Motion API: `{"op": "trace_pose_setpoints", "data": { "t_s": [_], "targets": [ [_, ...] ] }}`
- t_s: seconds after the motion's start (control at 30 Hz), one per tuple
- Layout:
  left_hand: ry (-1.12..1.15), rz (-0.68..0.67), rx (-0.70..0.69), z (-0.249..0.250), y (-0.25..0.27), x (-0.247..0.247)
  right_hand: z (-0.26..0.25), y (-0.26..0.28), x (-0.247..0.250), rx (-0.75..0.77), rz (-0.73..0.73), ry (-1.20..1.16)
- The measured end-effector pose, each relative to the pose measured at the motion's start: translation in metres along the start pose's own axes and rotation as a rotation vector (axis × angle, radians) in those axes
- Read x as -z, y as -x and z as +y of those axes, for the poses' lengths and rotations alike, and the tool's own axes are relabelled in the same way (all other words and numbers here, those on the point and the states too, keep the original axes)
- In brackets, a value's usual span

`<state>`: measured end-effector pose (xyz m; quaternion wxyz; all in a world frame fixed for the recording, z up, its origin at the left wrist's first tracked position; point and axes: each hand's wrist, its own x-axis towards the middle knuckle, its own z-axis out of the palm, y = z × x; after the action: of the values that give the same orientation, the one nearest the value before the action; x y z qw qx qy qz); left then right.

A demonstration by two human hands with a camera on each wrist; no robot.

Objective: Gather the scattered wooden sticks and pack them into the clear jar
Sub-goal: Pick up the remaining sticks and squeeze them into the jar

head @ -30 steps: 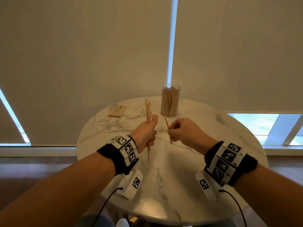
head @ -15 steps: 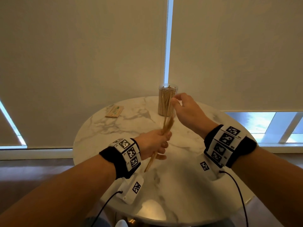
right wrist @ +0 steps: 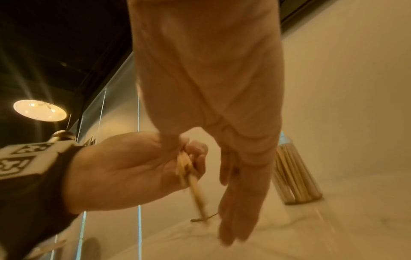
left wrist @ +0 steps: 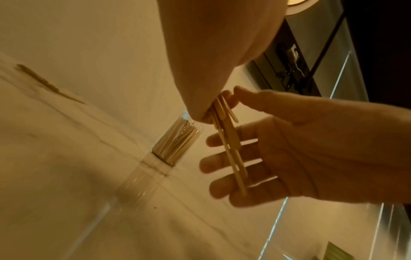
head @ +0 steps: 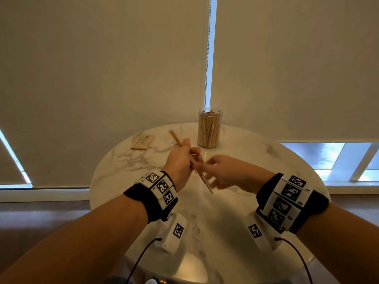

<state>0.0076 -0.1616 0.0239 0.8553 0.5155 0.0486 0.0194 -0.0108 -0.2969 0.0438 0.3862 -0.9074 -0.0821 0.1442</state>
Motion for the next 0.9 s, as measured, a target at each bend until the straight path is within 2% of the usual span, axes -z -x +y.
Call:
{"op": "trace_pose_setpoints", "data": {
  "t_s": [0.07,0.1,0.23,0.47,0.53,0.63,0.7,0.8,0.9],
  "targets": [
    [-0.012,0.048,-0.07,0.0,0.001,-0.001,-0.005,0.007,-0.008,-0.025,-0.193,-0.126],
    [-0.027,0.047,-0.078,0.0,0.003,-0.003,-0.007,0.009,-0.012,0.007,-0.216,-0.166],
    [-0.031,-0.054,0.013,-0.005,0.01,-0.003,-0.017,0.007,-0.016,0.165,-0.122,0.012],
    [-0.142,-0.213,0.123,-0.002,0.014,-0.001,-0.011,0.003,-0.021,0.215,0.083,0.169],
    [-0.177,-0.154,0.097,0.004,0.008,0.001,-0.006,0.0,-0.02,0.233,0.086,0.279],
    [-0.065,0.049,0.037,0.025,-0.007,0.011,-0.002,0.0,-0.017,0.157,0.041,0.418],
    [-0.041,0.035,0.055,0.038,-0.011,0.014,-0.001,0.002,-0.018,0.122,0.015,0.467],
    [-0.255,-0.095,0.117,0.041,-0.008,0.012,-0.005,0.003,-0.018,0.136,0.07,0.497],
    [-0.464,-0.163,0.094,0.035,-0.004,0.009,-0.007,-0.001,-0.017,0.163,0.18,0.579]
  ]
}}
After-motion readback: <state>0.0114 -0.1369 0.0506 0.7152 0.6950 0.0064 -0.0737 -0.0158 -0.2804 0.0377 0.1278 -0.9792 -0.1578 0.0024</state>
